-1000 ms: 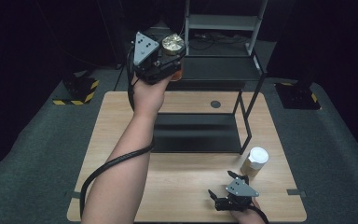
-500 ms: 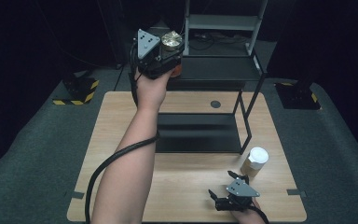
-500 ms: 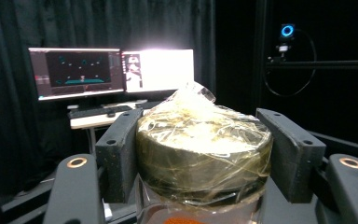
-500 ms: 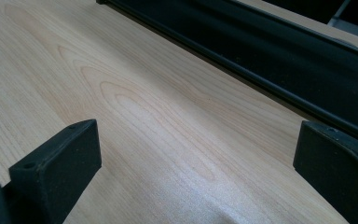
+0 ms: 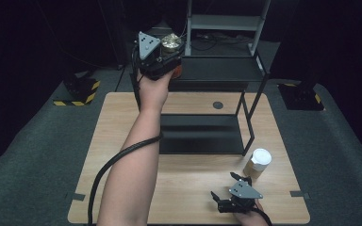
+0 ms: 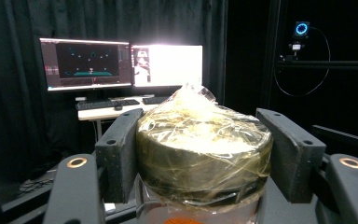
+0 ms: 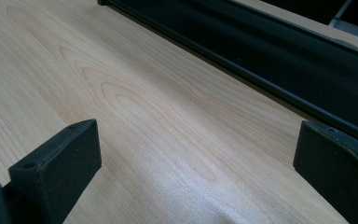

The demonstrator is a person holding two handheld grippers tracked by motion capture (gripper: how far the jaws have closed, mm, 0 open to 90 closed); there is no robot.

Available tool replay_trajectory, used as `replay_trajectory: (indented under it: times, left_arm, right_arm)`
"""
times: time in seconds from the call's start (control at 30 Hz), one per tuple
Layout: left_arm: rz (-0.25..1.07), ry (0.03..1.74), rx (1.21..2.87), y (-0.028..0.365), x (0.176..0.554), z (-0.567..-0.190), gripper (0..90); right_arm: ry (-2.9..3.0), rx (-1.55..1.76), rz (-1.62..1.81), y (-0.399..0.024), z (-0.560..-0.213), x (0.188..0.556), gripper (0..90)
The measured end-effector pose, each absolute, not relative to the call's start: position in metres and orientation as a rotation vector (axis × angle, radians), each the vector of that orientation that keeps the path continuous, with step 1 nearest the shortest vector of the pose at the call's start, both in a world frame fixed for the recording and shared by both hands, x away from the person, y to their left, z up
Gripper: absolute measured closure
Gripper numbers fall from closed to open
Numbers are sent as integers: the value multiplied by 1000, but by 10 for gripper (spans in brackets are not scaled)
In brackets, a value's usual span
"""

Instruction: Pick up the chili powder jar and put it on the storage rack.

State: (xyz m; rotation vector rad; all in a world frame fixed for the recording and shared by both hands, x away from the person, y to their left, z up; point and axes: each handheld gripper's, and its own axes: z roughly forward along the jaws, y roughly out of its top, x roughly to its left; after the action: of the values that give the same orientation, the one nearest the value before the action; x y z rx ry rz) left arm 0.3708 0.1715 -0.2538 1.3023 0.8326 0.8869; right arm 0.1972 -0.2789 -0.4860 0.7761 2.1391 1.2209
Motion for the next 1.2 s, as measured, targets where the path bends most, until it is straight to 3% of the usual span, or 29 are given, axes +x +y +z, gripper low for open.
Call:
replay_trajectory:
  times: [0.7,1.03,1.2]
  left_arm:
    - [863,841,1309,176,374,-259,320]
    - [862,856,1329,177,367,-256,5]
    - [843,854,1321,184,357,-253,3]
  right_arm:
    - [2142,781,1223,-279,-486,197,0]
    - [2145,779,1218,-279,-485,197,0]
    - [2142,784,1222,-279,-486,198,0]
